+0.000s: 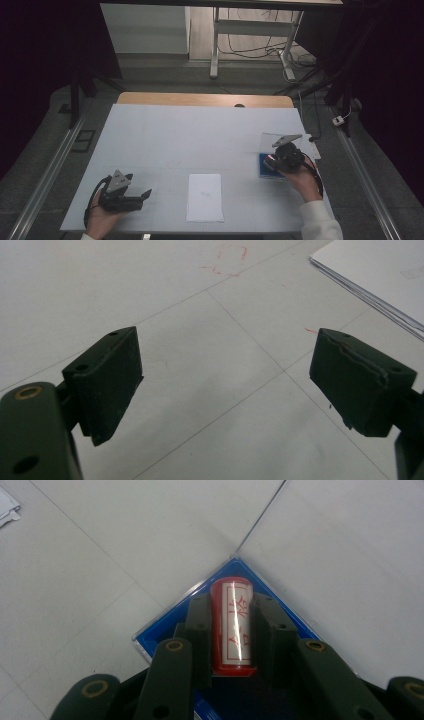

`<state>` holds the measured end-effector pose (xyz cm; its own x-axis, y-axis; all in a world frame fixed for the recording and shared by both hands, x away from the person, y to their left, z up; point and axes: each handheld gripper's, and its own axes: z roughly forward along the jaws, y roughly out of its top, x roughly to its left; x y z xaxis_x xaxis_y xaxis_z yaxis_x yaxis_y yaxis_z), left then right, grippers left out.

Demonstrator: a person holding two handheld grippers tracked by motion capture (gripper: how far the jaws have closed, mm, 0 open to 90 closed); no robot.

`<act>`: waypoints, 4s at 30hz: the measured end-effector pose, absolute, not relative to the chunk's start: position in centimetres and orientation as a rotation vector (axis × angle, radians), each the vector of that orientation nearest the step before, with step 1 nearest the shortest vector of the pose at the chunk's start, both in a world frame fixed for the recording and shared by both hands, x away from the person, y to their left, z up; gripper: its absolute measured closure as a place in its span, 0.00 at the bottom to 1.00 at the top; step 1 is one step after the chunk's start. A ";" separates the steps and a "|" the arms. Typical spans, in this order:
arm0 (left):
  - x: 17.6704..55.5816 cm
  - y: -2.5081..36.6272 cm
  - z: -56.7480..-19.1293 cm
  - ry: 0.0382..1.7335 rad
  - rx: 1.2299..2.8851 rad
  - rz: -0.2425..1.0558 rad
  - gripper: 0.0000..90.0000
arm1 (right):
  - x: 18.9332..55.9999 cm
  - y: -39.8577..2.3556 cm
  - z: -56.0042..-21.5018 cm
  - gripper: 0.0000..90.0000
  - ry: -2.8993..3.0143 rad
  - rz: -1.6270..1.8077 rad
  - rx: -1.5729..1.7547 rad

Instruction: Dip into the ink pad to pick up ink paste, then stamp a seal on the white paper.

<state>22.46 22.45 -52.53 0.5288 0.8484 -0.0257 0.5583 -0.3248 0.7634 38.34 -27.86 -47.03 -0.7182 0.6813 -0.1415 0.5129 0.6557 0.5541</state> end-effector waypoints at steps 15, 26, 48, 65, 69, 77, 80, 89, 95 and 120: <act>22.6 22.6 -52.6 1.144 2.024 0.499 0.15 | 37.6 -29.8 -44.5 0.78 2.461 0.937 0.981; 22.6 22.7 -52.6 1.147 2.020 0.500 0.15 | 37.3 -29.7 -44.0 0.78 2.464 0.972 0.963; 22.5 22.7 -52.5 1.146 2.017 0.504 0.15 | 35.8 -26.6 -42.7 0.78 2.510 1.083 0.823; 22.5 22.7 -52.5 1.145 2.015 0.510 0.15 | 34.4 -22.1 -43.3 0.78 2.600 1.051 0.666; 22.5 22.6 -52.5 1.143 2.017 0.510 0.15 | 34.0 -21.2 -43.4 0.78 2.619 1.062 0.633; 22.5 22.6 -52.5 1.141 2.018 0.510 0.15 | 32.9 -19.1 -42.8 0.78 2.660 1.119 0.544; 22.5 22.6 -52.5 1.141 2.018 0.511 0.15 | 32.6 -18.4 -42.9 0.78 2.680 1.131 0.519; 22.6 22.7 -52.5 1.144 2.017 0.509 0.15 | 32.0 -16.9 -43.6 0.78 2.725 1.118 0.471; 22.6 22.7 -52.5 1.143 2.017 0.509 0.15 | 31.4 -15.3 -44.2 0.78 2.764 1.094 0.414; 22.7 22.6 -52.6 1.145 2.022 0.499 0.15 | 30.1 -10.8 -46.8 0.78 2.867 0.933 0.241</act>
<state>22.65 22.62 -52.65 0.5247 0.8509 -0.0257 0.5601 -0.3223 0.7632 30.08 -10.78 -46.78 -0.9805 0.1866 -0.0617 0.1146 0.7975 0.5923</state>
